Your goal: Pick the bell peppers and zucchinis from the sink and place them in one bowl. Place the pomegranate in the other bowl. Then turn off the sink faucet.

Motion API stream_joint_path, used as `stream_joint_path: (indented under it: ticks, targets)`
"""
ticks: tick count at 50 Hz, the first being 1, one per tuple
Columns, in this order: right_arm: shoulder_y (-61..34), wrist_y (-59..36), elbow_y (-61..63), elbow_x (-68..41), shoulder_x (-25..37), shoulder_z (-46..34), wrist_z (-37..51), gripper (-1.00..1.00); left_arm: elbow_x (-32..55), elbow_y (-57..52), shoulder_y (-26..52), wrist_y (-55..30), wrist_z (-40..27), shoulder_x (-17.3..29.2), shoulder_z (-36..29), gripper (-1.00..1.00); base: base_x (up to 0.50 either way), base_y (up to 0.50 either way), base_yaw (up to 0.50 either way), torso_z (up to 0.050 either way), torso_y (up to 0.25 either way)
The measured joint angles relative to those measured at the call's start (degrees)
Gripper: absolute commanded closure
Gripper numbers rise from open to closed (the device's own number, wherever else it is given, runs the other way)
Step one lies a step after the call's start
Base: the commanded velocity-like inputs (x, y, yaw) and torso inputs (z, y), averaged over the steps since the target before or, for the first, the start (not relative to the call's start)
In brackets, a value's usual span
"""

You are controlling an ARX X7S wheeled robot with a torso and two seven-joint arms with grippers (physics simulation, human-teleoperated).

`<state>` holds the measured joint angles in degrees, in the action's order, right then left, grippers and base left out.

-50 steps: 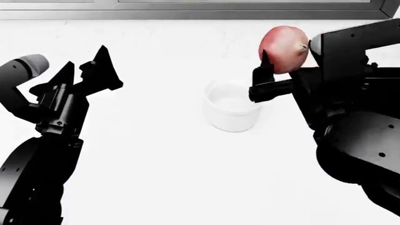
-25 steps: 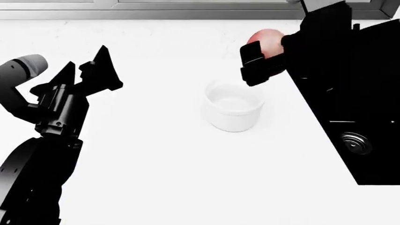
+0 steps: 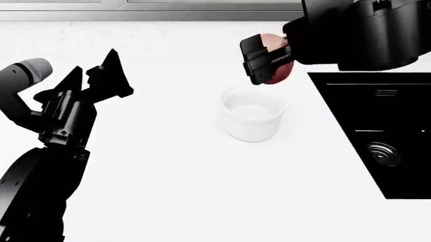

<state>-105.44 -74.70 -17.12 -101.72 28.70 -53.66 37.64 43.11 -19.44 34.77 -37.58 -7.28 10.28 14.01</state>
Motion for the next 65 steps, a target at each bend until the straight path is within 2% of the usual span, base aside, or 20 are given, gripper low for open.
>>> stream_joint_path:
  ticks: [26, 65]
  targets:
    - [-0.69, 2.58, -11.6, 12.63, -7.1, -7.46, -19.34, 1.0, 1.19, -0.32, -0.37, 0.56, -0.62, 0.72, -0.35, -1.0, 0.0, 0.0, 0.0, 0.001, 0.0]
    - [0.5, 8.29, -24.43, 22.79, -12.63, -14.59, -33.3, 1.0, 2.54, -0.15, -0.41, 1.34, -1.39, 1.79, -0.97, -1.0, 0.0, 0.0, 0.0, 0.0, 0.0]
